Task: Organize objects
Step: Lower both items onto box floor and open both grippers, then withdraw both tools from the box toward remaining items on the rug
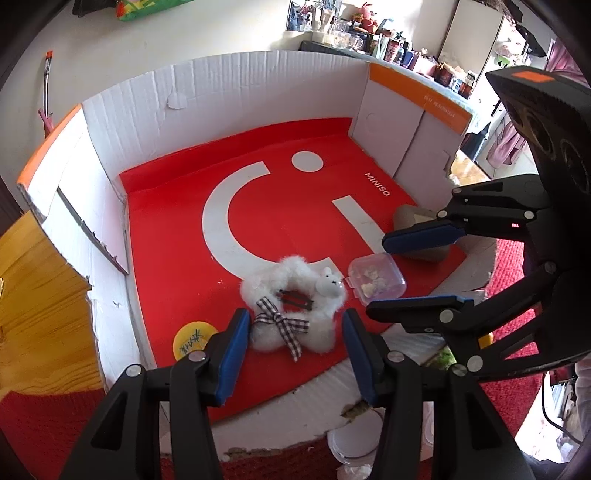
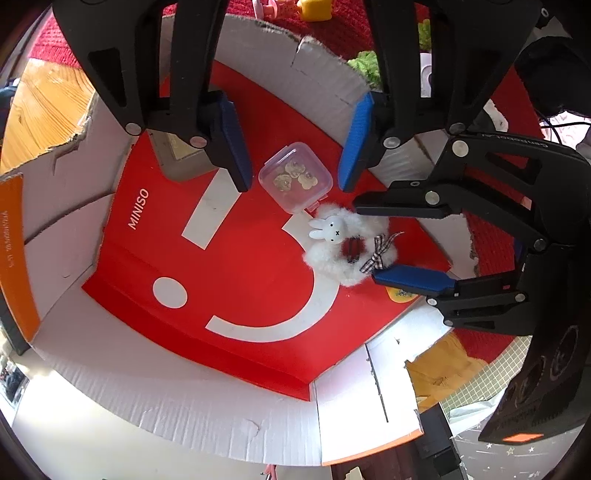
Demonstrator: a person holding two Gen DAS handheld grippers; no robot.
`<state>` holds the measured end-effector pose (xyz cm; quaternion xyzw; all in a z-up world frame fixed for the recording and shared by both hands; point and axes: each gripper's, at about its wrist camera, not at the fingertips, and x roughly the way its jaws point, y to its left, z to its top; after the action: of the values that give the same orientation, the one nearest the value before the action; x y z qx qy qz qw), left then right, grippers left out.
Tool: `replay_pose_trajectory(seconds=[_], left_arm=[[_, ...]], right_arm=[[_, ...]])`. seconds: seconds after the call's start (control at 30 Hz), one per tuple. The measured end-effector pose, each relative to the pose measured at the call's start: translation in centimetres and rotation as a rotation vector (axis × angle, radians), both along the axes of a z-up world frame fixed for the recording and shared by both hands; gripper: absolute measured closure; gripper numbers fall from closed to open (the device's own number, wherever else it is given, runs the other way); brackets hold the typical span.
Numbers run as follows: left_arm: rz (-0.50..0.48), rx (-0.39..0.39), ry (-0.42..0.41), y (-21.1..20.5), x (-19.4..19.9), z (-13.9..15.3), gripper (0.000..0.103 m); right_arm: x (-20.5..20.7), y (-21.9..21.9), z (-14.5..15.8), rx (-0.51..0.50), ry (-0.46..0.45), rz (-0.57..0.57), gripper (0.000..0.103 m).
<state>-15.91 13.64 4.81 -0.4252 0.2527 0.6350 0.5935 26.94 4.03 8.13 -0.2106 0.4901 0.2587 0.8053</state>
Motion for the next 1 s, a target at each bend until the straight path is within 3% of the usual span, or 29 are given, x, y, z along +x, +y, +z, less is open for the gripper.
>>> replay_pose_trajectory(seconds=[0.07, 0.27, 0.47, 0.53, 0.63, 0.9, 0.93, 1.0], left_arm=[[0.003, 0.01, 0.004, -0.2, 0.1, 0.3, 0.049], [-0.001, 0.049, -0.003, -1.2, 0.3, 1.8, 0.049], [0.014, 0.097, -0.003, -2.5, 0.5, 3.3, 0.043], [0.019, 0.112, -0.005, -3.0, 0.6, 3.8, 0.043], [0.035, 0.133, 0.0, -3.9, 0.8, 4.5, 0.04], [0.076, 0.216, 0.049, -6.7, 1.7, 6.6, 0.028], [-0.004, 0.238, 0.047, -7.0, 1.8, 6.7, 0.027], [0.011, 0.269, 0.07, -8.0, 2.2, 7.2, 0.022]], right_arm=[[0.4, 0.9, -0.9, 0.005, -0.008, -0.003, 0.052], [-0.7, 0.9, 0.2, 0.028, -0.034, -0.014, 0.046], [-2.0, 0.5, 1.7, 0.049, -0.067, -0.042, 0.044], [-3.0, 0.0, 1.7, 0.062, -0.086, -0.056, 0.038], [-2.3, 0.4, 2.2, 0.077, -0.114, -0.078, 0.036], [-5.4, -0.7, 4.9, 0.109, -0.217, -0.156, 0.026], [-6.0, -0.8, 5.2, 0.115, -0.234, -0.163, 0.024], [-7.0, -1.0, 5.9, 0.128, -0.258, -0.174, 0.022]])
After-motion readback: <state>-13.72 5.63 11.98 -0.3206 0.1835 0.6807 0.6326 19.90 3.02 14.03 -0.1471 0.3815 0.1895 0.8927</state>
